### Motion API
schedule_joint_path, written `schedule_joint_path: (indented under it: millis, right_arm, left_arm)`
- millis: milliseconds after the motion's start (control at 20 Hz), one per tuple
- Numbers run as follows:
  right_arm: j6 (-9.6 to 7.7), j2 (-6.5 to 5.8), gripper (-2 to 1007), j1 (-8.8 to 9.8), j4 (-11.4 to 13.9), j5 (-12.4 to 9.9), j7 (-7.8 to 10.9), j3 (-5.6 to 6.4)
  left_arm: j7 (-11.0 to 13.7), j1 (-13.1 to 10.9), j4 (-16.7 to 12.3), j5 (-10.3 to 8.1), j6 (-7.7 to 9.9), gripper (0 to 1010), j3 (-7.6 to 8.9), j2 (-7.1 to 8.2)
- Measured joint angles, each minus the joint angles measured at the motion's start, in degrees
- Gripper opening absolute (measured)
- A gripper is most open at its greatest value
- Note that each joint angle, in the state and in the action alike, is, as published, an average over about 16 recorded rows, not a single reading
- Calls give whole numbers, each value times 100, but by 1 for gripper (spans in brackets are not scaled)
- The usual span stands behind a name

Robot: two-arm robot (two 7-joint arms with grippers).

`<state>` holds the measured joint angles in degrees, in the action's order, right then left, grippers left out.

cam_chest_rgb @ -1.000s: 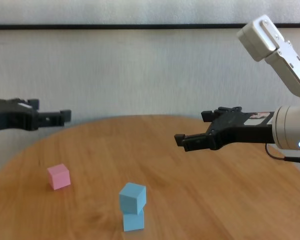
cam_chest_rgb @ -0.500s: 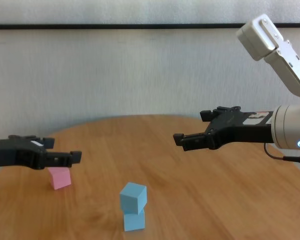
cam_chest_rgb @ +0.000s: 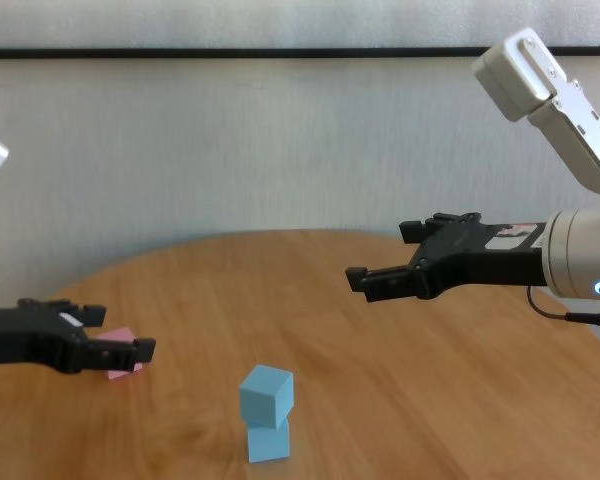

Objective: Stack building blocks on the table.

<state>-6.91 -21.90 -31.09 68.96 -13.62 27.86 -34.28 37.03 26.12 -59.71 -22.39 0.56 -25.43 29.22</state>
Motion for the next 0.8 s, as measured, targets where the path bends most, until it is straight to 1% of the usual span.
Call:
schedule_joint_path:
  millis: [350,800]
  right_arm:
    - [1,2,1001,-2,-1,-4,2,-2]
    - [1,4,1001,-4,-2,-6,3,-3]
  left_arm:
    - [157,257,632,139,-289,1000,-12,-181]
    - [340,666,1544,314,-777,1000,33,-452]
